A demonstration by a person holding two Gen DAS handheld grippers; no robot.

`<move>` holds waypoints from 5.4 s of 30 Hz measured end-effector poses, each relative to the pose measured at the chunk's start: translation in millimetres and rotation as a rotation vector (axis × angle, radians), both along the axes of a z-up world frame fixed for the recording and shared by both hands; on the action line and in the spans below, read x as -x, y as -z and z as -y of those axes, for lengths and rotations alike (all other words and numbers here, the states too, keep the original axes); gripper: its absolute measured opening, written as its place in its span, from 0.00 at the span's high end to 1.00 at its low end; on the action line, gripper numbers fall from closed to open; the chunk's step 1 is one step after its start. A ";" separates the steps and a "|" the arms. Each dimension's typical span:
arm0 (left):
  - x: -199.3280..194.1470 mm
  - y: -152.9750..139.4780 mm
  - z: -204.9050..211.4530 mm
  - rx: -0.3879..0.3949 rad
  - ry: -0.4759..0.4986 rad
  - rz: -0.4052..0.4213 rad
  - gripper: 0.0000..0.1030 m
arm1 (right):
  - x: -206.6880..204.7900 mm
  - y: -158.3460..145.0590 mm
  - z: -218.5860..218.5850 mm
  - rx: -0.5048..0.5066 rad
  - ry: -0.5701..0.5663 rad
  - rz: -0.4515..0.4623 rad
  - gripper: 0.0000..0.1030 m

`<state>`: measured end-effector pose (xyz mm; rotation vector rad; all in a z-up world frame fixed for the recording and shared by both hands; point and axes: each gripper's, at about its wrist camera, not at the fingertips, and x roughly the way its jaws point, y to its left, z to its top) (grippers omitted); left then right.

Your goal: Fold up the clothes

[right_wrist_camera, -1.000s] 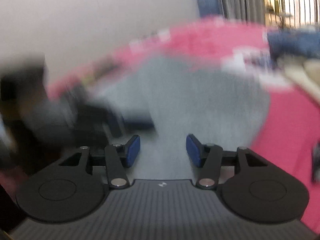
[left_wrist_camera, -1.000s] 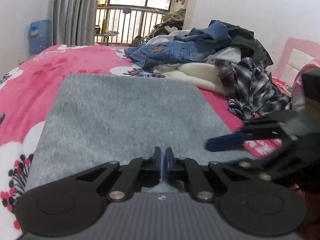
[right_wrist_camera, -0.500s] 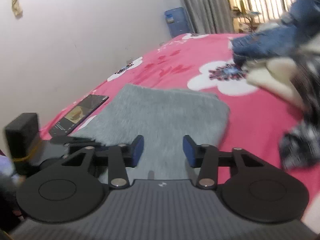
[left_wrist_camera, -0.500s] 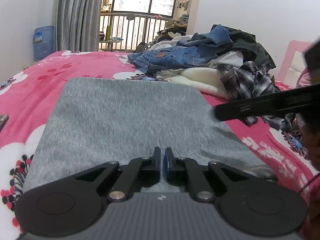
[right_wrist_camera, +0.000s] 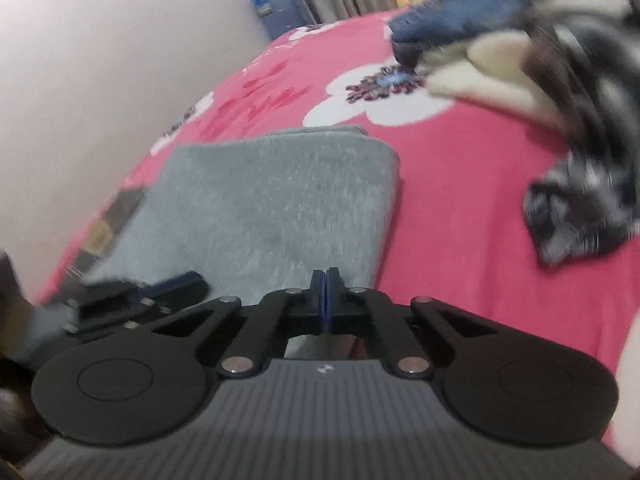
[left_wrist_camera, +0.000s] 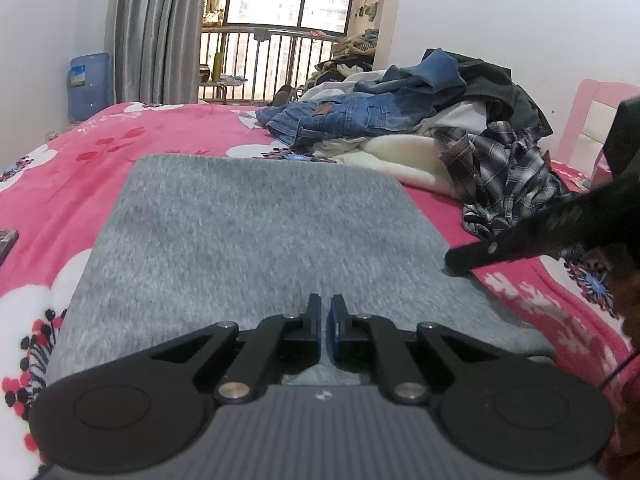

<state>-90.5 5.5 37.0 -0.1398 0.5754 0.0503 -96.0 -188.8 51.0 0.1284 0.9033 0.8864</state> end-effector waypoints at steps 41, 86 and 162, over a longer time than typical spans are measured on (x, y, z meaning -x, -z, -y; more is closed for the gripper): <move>-39.5 -23.3 -81.7 0.267 -0.319 -0.045 0.98 | -1.6 22.7 -13.5 -0.100 -0.019 -0.010 1.00; -52.1 -29.6 -72.4 0.157 -0.397 -0.002 0.97 | 2.9 21.0 -12.2 -0.095 -0.020 0.004 1.00; 41.5 -55.1 -27.3 0.078 -0.236 0.081 0.98 | 40.0 21.8 31.9 -0.128 0.051 0.158 0.70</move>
